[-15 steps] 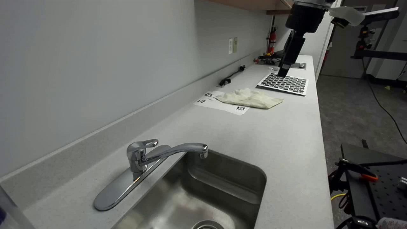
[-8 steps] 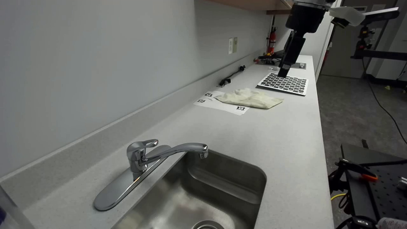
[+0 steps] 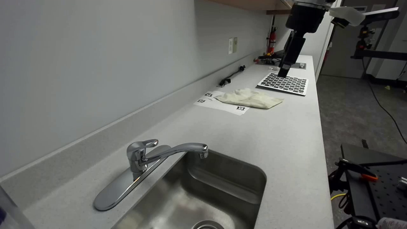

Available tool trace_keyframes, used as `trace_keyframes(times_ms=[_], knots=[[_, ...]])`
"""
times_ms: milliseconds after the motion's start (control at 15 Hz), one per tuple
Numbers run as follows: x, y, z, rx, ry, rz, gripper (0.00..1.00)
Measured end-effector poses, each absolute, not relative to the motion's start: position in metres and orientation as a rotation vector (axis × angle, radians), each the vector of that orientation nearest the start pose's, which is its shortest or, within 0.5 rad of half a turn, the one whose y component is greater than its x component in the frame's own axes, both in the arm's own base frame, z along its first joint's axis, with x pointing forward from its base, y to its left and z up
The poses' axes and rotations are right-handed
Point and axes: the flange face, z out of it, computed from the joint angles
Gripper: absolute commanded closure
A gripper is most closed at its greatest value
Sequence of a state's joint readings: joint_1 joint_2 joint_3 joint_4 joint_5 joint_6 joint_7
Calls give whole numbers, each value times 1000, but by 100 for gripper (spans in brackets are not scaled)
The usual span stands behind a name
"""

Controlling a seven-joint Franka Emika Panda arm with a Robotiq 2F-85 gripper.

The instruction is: Turn the tap nozzle to the left and the tap handle to the right

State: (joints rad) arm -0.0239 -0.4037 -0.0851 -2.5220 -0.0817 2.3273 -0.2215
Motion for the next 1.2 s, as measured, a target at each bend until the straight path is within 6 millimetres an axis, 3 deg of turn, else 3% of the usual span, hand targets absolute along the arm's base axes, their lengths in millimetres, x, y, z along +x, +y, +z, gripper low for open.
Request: trace_keyframes(times_ms=[1200], knots=[[429,-47,439,-3161,-385,-320,0]])
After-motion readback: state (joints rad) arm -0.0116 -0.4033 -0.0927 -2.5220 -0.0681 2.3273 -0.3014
